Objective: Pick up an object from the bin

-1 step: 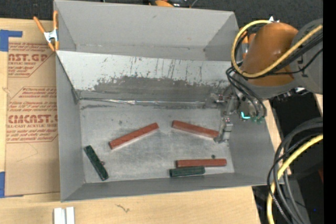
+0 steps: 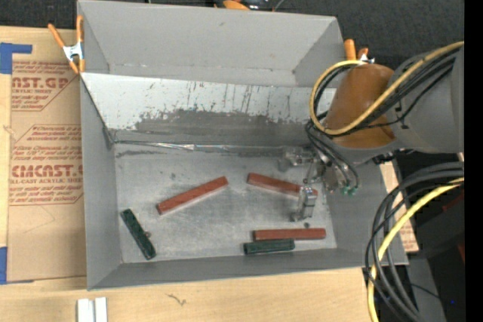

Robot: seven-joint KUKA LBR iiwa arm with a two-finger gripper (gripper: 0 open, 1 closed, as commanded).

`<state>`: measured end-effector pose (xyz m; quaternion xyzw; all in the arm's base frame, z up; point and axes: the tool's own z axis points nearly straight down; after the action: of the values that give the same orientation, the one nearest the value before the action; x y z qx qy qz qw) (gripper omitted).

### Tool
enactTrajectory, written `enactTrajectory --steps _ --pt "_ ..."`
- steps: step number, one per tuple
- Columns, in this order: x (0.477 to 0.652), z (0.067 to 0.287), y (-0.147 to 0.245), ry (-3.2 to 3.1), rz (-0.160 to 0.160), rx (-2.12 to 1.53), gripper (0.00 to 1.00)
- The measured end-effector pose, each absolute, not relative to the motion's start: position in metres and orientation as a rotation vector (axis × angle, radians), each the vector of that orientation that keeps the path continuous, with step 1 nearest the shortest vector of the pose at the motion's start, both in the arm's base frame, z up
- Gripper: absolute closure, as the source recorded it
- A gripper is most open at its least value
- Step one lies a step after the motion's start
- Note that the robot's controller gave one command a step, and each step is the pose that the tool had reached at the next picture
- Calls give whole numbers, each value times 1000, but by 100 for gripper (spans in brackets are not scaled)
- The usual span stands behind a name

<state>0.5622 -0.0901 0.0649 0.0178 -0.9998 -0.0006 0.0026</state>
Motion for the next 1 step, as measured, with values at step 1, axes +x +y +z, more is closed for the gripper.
enactTrajectory --steps 1 --pt "564 70 -90 -3143 0 57 100"
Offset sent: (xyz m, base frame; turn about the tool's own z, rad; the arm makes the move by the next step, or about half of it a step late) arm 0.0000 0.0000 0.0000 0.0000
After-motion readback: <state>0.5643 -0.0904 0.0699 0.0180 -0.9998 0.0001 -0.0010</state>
